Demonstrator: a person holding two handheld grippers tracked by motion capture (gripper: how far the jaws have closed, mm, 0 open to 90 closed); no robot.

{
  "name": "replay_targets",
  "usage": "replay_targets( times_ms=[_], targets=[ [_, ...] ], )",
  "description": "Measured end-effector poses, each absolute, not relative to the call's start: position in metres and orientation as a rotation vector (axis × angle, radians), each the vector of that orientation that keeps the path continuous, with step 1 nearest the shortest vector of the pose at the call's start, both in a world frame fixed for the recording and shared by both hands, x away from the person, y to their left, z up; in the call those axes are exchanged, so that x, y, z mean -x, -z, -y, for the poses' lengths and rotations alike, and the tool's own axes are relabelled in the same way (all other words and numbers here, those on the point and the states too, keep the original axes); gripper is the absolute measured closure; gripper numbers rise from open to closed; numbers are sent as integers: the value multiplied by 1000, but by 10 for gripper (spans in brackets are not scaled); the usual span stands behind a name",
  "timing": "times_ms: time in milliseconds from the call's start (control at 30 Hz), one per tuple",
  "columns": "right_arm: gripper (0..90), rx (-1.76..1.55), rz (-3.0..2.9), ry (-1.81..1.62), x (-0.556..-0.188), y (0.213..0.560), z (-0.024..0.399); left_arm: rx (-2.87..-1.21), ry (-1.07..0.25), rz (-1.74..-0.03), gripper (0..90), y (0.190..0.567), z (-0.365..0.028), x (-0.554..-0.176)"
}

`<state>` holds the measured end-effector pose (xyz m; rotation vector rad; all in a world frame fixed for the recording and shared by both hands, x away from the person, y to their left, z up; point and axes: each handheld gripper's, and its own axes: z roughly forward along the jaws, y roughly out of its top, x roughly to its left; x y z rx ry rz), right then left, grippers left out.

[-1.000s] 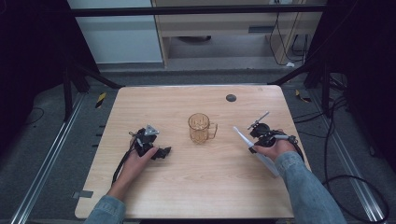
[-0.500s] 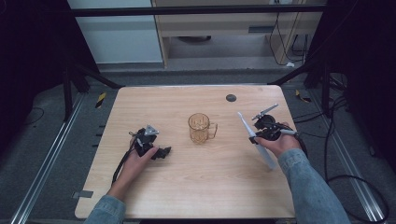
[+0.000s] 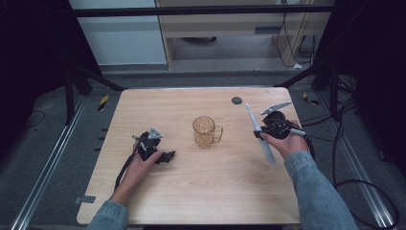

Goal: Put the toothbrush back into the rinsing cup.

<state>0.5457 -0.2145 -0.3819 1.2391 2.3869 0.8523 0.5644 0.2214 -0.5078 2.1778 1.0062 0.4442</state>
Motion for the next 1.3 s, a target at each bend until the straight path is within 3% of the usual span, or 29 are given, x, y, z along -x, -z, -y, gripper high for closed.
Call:
replay_targets(
  times_ms=[733, 1300],
  targets=[
    [674, -1116, -2178, -1117, -561, 339, 173, -2182, -446, -1003, 0, 508, -222, -565],
    [673, -1171, -2070, -1179, -579, 329, 174, -2182, -446, -1003, 0, 508, -222, -565]
  ],
)
